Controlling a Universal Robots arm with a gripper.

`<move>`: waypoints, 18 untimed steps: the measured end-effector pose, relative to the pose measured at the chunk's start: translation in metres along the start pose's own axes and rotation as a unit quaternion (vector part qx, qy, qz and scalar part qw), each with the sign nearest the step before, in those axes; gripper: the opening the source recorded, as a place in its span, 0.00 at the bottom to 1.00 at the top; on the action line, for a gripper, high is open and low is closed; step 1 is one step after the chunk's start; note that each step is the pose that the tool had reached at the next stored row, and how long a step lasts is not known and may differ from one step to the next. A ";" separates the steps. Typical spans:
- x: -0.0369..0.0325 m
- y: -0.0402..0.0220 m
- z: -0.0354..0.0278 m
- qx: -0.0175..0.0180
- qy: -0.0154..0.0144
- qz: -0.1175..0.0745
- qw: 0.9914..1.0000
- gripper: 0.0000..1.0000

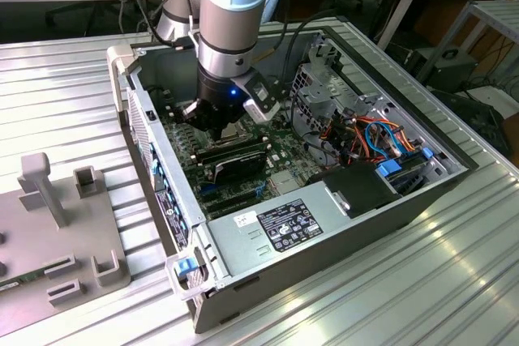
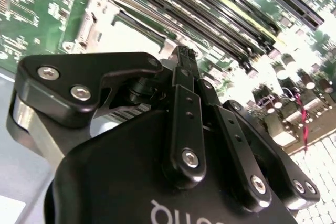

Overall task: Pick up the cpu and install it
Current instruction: 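Install the second cpu locking lever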

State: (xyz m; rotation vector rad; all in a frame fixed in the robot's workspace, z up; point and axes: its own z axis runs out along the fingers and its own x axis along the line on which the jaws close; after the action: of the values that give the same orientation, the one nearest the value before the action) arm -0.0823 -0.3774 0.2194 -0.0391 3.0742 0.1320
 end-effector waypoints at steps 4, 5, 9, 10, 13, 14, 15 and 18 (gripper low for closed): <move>-0.0136 -0.0004 0.0009 0.000 0.000 0.000 1.000 0.11; -0.0161 -0.0005 0.0010 0.000 0.000 0.000 1.000 0.11; -0.0250 0.0009 0.0017 0.000 0.000 0.000 1.000 0.11; -0.0254 0.0020 0.0018 0.000 0.000 0.001 1.000 0.11; -0.0258 0.0053 0.0017 0.000 0.000 0.001 1.000 0.11; -0.0260 0.0073 0.0013 0.000 0.000 0.000 1.000 0.11; -0.0262 0.0097 0.0010 0.000 0.000 0.000 1.000 0.11; -0.0267 0.0158 0.0003 0.000 0.000 0.001 1.000 0.11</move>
State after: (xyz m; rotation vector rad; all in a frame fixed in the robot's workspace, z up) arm -0.0562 -0.3610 0.2221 -0.0374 3.0742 0.1319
